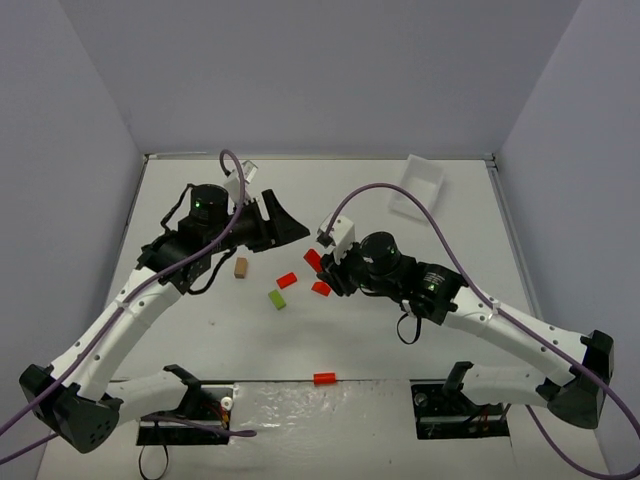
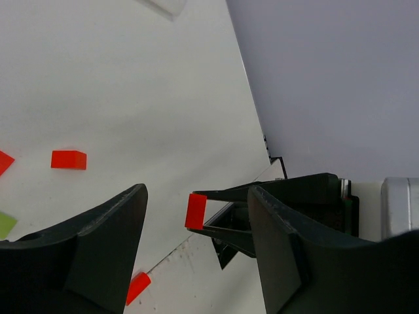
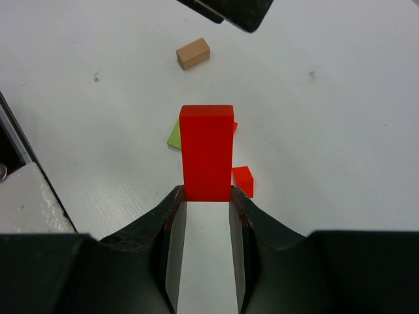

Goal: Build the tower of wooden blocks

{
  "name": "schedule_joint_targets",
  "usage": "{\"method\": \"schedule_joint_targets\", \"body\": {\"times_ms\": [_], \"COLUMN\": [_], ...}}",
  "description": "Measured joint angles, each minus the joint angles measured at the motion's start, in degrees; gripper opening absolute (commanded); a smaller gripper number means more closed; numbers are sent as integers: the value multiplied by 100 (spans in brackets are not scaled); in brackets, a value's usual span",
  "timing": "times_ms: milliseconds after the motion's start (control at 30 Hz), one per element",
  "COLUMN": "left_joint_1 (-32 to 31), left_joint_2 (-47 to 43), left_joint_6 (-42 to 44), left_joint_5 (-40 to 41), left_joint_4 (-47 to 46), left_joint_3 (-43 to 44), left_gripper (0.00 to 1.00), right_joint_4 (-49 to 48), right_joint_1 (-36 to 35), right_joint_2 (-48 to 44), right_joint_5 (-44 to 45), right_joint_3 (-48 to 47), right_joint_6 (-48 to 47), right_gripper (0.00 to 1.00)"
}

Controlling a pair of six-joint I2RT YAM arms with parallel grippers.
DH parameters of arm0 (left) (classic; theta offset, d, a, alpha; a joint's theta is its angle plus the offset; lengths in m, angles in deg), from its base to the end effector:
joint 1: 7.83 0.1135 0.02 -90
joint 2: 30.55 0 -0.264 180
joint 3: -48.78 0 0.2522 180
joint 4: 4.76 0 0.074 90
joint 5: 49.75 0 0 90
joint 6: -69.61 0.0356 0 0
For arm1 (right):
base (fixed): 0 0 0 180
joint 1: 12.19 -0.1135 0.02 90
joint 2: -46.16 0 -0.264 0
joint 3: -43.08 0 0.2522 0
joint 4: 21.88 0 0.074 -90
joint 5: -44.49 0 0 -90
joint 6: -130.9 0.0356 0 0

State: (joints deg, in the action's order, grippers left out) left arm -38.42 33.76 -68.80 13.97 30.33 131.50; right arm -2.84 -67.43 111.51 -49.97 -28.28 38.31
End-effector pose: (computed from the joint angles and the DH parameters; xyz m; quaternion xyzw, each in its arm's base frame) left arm 0.2040 -0.1389 0.4007 0.0131 0.7928 -0.5106 0.3327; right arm 0.1502 0.2212 0.3552 -0.3994 0.6730 0.3031 0.5438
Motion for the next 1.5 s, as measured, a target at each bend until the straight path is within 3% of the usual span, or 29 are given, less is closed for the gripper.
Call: {"method": "schedule_joint_targets", "body": {"times_ms": [233, 567, 1033, 1200, 1300, 1400, 1467, 1500], "left_joint_1": [-122, -513, -617, -642, -653, -674, -682, -682], "left_joint_2": [181, 446, 453, 453, 453, 450, 450, 450], "left_joint_6": [-32, -12, 187, 312, 432, 602, 700, 749], "left_joint_5": [15, 14, 39, 41, 30, -16, -19, -24], "left_joint_4": [-58, -62, 96, 197, 270, 314, 340, 348], "left_joint_3": [3, 6, 6, 31, 78, 133, 164, 175], "left_gripper": [48, 45, 32, 21, 3, 0, 0, 0], "right_joint_4": [-35, -41, -164, -162, -164, -170, -190, -201], "right_joint_1": [0, 0, 0, 0, -26, -35, -37, -37], "right_joint_2": [-190, -269, -269, -269, -267, -259, -258, -257], "right_joint_5": [-8, -6, -4, -6, -6, -10, -11, -13], "right_joint_3": [0, 82, 127, 161, 180, 188, 188, 188], "right_joint_6": [-50, -47, -36, -27, -26, -26, -28, -27], "right_gripper": [0, 0, 0, 0, 1, 10, 27, 39]}}
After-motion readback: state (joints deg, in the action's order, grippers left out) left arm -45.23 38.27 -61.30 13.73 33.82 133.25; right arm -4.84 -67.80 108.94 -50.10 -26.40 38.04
